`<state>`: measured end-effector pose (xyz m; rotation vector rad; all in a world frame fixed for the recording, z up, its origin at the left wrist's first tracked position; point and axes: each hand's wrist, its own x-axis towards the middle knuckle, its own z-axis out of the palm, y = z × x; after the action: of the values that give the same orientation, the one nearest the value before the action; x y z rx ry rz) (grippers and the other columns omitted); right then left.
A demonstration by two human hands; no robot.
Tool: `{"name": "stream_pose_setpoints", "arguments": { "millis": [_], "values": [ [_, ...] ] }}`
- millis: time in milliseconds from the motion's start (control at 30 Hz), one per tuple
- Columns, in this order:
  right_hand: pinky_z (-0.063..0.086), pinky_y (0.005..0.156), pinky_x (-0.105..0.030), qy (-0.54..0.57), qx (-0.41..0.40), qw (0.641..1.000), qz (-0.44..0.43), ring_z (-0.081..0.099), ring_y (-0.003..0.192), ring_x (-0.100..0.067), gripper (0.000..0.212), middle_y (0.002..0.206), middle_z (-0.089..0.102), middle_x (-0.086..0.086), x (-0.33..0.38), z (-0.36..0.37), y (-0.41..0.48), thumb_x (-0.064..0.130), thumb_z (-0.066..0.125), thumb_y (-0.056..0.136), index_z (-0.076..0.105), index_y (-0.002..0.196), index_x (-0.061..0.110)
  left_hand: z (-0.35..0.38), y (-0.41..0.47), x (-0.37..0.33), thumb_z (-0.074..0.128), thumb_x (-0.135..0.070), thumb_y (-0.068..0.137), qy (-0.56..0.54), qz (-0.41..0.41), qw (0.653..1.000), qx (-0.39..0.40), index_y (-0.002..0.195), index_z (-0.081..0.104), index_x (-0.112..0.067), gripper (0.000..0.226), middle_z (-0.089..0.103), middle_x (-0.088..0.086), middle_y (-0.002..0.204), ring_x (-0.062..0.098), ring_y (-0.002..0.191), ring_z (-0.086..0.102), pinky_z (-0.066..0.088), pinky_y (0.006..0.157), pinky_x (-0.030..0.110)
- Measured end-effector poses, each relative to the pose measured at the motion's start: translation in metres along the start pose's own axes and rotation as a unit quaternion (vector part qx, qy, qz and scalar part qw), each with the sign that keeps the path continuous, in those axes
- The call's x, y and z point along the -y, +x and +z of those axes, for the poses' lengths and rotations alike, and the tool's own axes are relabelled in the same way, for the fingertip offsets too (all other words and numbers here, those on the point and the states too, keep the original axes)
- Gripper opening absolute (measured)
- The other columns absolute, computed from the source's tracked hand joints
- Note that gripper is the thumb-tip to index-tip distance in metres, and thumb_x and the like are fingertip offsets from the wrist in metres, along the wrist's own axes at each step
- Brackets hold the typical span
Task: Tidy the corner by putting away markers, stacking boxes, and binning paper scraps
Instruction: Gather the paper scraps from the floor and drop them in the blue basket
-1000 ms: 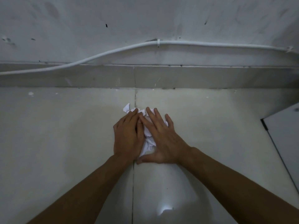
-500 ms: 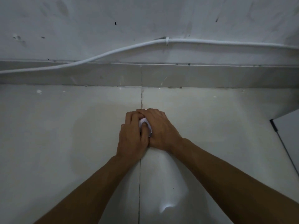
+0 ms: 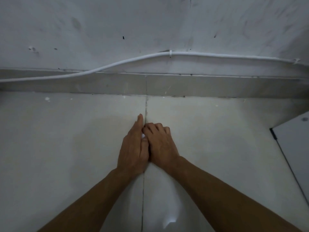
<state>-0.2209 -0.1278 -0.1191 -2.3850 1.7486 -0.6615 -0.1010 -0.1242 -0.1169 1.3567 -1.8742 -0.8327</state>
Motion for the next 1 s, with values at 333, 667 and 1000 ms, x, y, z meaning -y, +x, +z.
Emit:
{"name": "stream_pose_setpoints", "arguments": {
  "millis": [333,667,1000],
  "values": [
    [0.045,0.049,-0.029,0.02,0.004,1.0,-0.022,0.057,0.063,-0.024,0.017,0.075,0.061,-0.006,0.007,0.003,-0.005,0.025,0.052,0.088,0.064,0.081,0.015,-0.018,-0.01,-0.007,0.03,-0.028,0.098,-0.194,-0.117,0.973,-0.035,0.15,0.028,-0.022,0.053,0.036,-0.005,0.151,0.015,0.138,0.039,0.033,0.116,0.032],
    [0.04,0.048,-0.003,0.289,-0.084,0.898,0.322,0.06,0.048,0.007,0.029,0.066,0.063,0.004,-0.01,-0.062,0.005,0.034,0.063,0.095,0.061,0.083,0.008,-0.039,-0.02,-0.001,0.051,-0.028,0.1,0.04,-0.055,0.997,0.019,0.139,0.05,-0.02,0.04,0.053,-0.001,0.139,0.014,0.12,0.052,0.041,0.101,0.028],
    [0.046,0.06,-0.017,0.242,0.074,0.927,0.277,0.062,0.049,-0.001,0.029,0.052,0.061,0.008,0.002,-0.066,-0.032,0.018,0.052,0.093,0.058,0.07,0.0,-0.04,-0.037,0.004,0.072,-0.022,0.087,0.145,0.042,0.986,0.07,0.1,0.078,-0.018,0.015,0.07,0.0,0.089,0.015,0.078,0.065,0.053,0.073,0.028]
  ]
}}
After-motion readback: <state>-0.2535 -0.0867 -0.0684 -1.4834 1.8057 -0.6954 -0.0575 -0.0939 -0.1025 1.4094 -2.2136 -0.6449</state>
